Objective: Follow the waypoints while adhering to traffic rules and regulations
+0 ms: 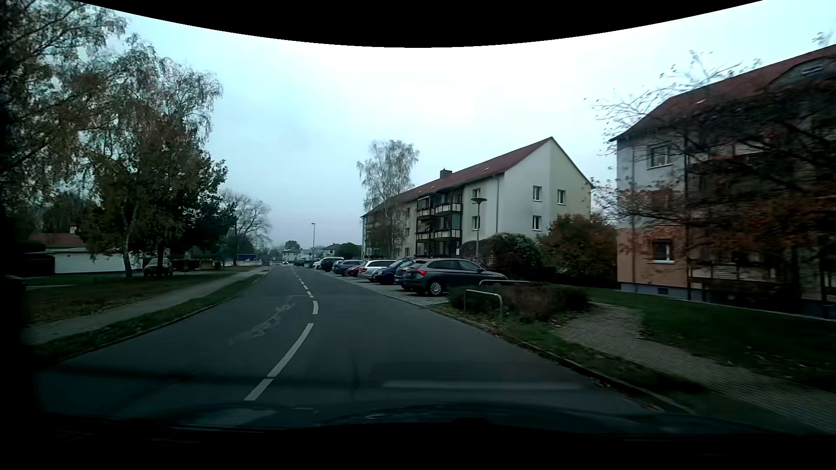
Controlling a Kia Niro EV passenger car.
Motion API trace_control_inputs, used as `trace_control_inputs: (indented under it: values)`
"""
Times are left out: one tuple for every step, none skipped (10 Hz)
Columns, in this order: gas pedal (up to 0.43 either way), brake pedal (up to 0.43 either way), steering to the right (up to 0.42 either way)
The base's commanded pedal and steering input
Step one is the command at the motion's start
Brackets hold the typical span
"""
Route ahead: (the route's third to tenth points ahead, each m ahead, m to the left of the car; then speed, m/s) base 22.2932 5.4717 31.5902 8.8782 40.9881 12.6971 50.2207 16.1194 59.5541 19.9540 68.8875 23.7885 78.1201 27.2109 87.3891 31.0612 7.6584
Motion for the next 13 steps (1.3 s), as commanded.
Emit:
trace_control_inputs:
  values:
    - [0.150, 0.000, -0.151]
    - [0.150, 0.000, -0.144]
    - [0.150, 0.000, -0.137]
    - [0.150, 0.000, -0.131]
    - [0.150, 0.000, -0.125]
    - [0.150, 0.000, -0.120]
    - [0.150, 0.000, -0.115]
    - [0.150, 0.000, -0.110]
    - [0.150, 0.000, -0.105]
    - [0.150, 0.000, -0.098]
    - [0.150, 0.000, -0.091]
    - [0.150, 0.000, -0.087]
    - [0.150, 0.000, -0.083]
